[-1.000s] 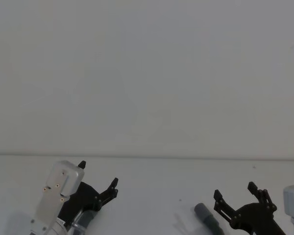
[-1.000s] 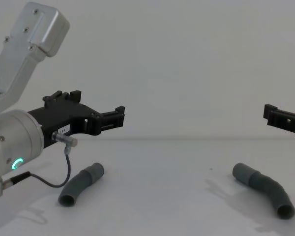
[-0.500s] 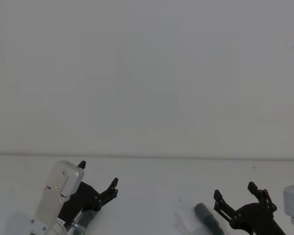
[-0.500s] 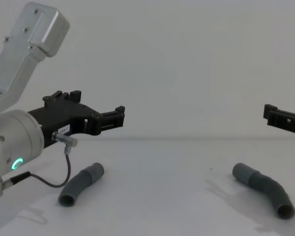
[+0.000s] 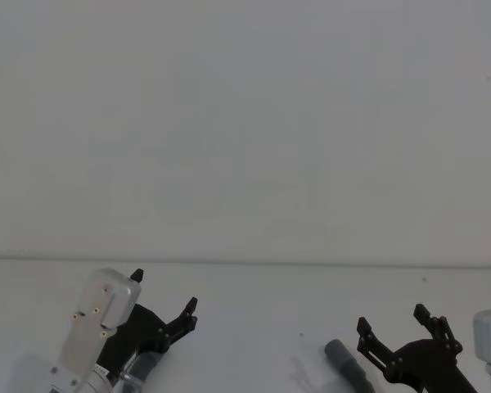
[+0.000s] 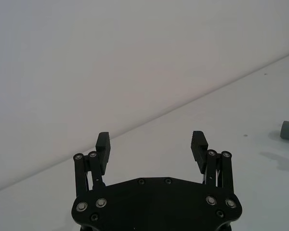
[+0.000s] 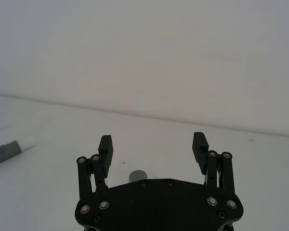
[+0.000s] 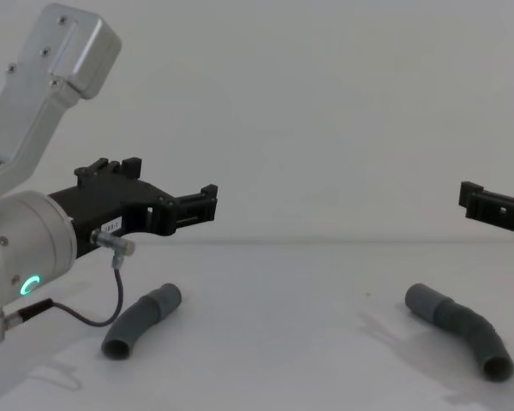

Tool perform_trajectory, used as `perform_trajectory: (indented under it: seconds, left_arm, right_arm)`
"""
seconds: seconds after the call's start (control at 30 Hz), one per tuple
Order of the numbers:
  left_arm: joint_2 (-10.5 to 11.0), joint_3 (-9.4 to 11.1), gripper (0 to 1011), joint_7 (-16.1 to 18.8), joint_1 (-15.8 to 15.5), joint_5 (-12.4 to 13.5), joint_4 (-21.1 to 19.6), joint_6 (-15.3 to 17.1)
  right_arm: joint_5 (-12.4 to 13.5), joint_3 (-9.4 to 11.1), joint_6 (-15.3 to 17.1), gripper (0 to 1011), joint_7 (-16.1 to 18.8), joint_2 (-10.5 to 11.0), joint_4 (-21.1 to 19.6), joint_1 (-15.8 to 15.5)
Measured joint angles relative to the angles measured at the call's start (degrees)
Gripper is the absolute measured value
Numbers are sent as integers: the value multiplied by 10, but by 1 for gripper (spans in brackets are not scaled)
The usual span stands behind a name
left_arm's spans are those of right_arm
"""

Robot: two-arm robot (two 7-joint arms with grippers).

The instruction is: Use both hands to pick up one end of the pipe from the table, align the ends, and insert them.

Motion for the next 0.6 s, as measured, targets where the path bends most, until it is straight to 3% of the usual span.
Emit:
perform_trajectory:
  seconds: [0.6]
  left_arm:
    - [0,0,1001,0,0,0,0,0]
  right_arm:
    - [0,0,0,1004,0,0,0,0]
